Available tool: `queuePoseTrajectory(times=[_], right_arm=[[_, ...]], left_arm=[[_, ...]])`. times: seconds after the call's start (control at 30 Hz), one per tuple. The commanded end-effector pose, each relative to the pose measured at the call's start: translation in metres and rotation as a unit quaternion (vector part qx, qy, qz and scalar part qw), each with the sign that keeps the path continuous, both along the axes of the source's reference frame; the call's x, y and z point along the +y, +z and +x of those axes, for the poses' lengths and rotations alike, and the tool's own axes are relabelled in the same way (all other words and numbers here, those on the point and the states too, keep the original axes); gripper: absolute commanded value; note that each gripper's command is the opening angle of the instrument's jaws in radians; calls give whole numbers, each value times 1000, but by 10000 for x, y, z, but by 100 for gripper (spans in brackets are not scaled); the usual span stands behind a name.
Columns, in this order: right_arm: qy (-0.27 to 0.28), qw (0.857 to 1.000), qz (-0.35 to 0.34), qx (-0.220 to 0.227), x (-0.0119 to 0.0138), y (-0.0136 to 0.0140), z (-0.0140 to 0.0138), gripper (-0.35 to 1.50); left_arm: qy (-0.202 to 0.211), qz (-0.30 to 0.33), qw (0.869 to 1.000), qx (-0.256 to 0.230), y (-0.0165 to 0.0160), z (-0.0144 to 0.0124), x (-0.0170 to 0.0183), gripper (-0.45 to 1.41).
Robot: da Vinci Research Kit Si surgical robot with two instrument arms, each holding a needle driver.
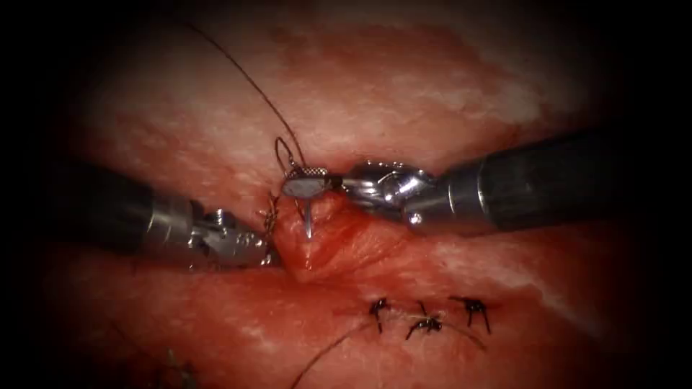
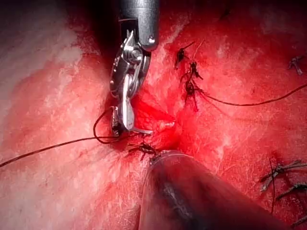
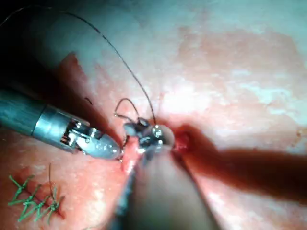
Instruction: Wound Closure
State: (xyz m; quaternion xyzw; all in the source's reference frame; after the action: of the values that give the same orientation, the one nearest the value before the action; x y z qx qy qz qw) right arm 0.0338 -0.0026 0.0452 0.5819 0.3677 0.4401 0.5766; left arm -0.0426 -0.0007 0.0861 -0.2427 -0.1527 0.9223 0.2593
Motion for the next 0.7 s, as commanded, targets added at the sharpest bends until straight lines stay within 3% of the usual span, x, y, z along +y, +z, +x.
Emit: queuePoseTrajectory(times=[0.03, 0.7], right_arm=[[-1, 1000, 3, 1, -9, 2, 5, -35], [4, 998, 55, 0, -16, -15, 8, -35]], left_arm=[[1, 1, 1000, 0, 6, -5, -8, -45], [1, 1, 1000, 2, 6, -3, -8, -45]])
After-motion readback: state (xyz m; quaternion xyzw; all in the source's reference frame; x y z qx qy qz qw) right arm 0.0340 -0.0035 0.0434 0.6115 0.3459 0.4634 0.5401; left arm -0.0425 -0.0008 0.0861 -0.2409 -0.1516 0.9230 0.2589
